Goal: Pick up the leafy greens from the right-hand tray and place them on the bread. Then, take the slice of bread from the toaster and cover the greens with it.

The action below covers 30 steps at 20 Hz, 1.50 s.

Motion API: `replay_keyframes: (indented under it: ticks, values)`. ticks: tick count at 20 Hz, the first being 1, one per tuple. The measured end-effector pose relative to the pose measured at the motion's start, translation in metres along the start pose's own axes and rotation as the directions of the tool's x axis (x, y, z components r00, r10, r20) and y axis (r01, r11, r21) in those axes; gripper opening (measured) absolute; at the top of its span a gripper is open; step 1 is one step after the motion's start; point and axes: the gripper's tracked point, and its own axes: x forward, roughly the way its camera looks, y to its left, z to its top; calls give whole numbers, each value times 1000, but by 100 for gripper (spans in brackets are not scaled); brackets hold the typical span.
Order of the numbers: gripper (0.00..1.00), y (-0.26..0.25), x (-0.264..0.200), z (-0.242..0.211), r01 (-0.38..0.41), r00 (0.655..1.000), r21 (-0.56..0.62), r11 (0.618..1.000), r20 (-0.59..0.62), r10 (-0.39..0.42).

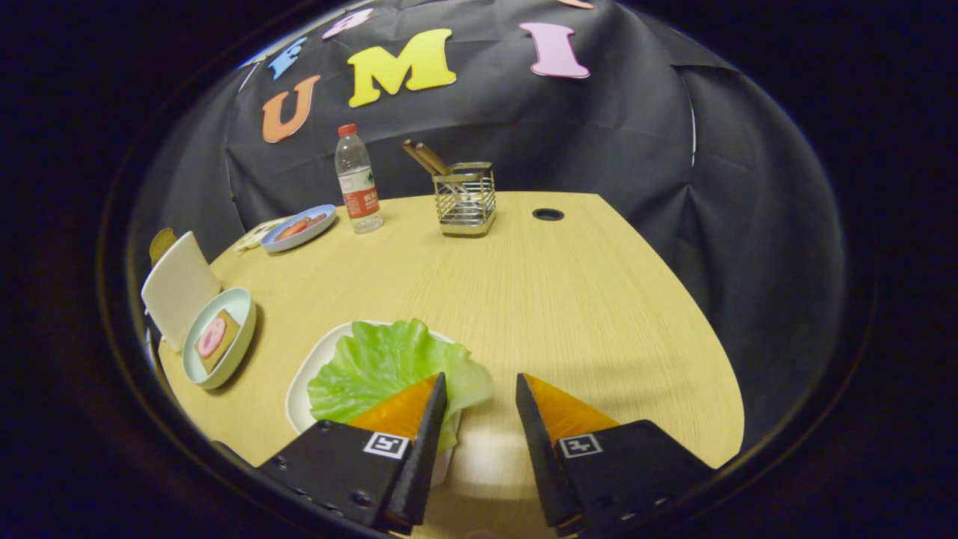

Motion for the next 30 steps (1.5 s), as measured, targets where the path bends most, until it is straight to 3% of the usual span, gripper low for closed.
replay_keyframes:
  ticks: [3,6,7,10,12,20,30]
  values:
    - [41,-3,-6,7,68,998,-46,997,21,-67]
    - [37,1,-12,14,92,995,-67,994,52,-89]
    - [31,0,-13,18,112,993,-73,991,54,-109]
    - [11,3,-13,16,118,992,-82,990,47,-114]
    - [0,9,-14,19,82,996,-50,995,45,-80]
    - [0,36,-55,64,-14,997,108,994,83,5]
    - [0,130,-124,120,-78,985,24,997,156,73]
